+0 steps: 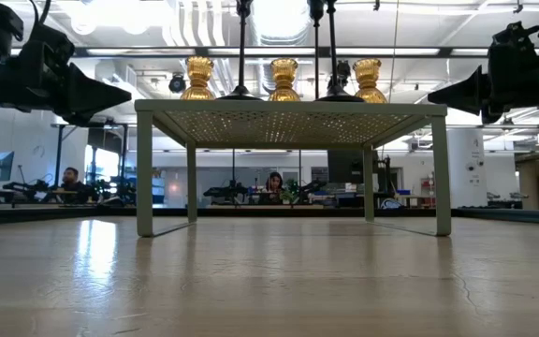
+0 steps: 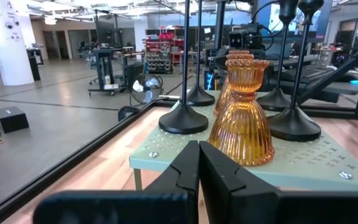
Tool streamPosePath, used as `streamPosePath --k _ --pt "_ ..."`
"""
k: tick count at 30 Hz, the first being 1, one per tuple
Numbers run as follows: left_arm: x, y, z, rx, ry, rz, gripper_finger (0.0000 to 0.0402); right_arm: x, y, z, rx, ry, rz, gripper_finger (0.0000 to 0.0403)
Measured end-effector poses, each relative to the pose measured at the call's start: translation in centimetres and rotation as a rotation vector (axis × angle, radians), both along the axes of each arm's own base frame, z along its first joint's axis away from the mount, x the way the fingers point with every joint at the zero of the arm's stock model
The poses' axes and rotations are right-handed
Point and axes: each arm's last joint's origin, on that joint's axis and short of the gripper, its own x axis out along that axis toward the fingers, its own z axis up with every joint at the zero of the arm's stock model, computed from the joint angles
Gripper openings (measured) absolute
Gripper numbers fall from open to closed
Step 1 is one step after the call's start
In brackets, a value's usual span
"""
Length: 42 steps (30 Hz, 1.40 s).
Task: Pick & Place candle stick holders
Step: Return to Home Position
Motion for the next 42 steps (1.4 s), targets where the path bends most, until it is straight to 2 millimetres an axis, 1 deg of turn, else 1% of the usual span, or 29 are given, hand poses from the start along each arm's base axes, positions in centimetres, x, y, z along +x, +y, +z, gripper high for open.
streamPosePath --k 24,26,30,32,35,42 --pt "0.00 0.01 0.06 0.002 -0.006 0.003 0.0014 0.01 0.01 0.00 0.004 -0.002 0.003 0.0008" --pt "0.00 0.01 0.07 0.002 -0.007 0.002 0.0014 0.01 0.01 0.00 0.042 -0.025 0.006 0.0008" --pt "0.00 0.01 0.07 0.002 -0.007 0.003 0.0014 0.01 0.02 -0.01 0.190 -0.111 0.018 0.0008" --pt "0.00 0.01 0.07 0.002 -0.007 0.002 0.0014 0.02 0.03 -0.01 0.214 -0.125 0.024 0.0008" --pt "0.00 0.01 0.07 0.002 -0.007 0.002 0.0014 0.13 0.12 -0.08 0.231 -0.119 0.063 0.0008" --pt "0.00 0.00 0.08 0.002 -0.008 0.002 0.0014 0.65 0.63 -0.48 0.180 -0.017 0.261 0.0008"
